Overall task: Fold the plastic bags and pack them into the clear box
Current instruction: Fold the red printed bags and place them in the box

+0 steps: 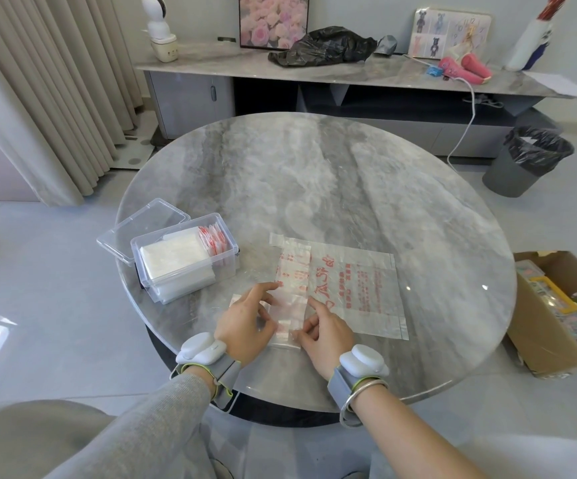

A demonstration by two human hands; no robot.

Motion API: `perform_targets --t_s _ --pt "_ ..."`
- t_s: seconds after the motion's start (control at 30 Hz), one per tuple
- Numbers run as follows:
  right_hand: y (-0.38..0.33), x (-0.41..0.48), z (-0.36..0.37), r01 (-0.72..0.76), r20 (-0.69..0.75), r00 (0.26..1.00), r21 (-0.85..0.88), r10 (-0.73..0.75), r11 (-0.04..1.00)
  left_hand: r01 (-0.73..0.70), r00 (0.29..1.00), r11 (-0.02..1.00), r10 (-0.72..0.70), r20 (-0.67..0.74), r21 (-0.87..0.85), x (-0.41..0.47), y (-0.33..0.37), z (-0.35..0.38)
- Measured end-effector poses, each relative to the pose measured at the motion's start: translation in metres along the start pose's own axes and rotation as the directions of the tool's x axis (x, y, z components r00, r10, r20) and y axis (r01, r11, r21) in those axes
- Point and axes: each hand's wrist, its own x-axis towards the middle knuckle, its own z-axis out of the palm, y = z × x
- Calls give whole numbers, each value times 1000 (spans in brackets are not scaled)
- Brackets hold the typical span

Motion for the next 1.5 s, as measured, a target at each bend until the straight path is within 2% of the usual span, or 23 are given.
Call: perform_targets --t_s 0.27,0.4,0.6,0.7,0.87,1.03,1.37,1.5 --pt "0 0 3 54 -12 998 -151 -56 987 -92 996 985 90 21 148 0 -3 1" --pt "-2 -2 -1 44 -38 998 -155 -51 987 -183 982 953 187 8 242 -2 -3 3" --pt "-4 -14 -8 166 -96 976 -264 -197 950 -262 959 906 282 -11 332 -1 -7 3" --pt "-1 -18 -4 172 -54 979 -292 -196 941 -260 962 902 274 9 344 0 -10 -2" --pt "0 -16 5 136 -80 984 -245 -160 960 -214 977 931 201 75 297 -3 -12 -13" --pt "-2 -19 5 145 -69 983 -284 -171 948 -214 975 929 186 118 301 -8 -12 -11" --pt "7 -26 2 268 -50 952 -341 -302 901 -212 974 935 181 133 283 -12 -12 -10" --pt "4 -28 -5 346 -22 921 -409 -388 845 -208 976 943 182 122 260 -11 -13 -9"
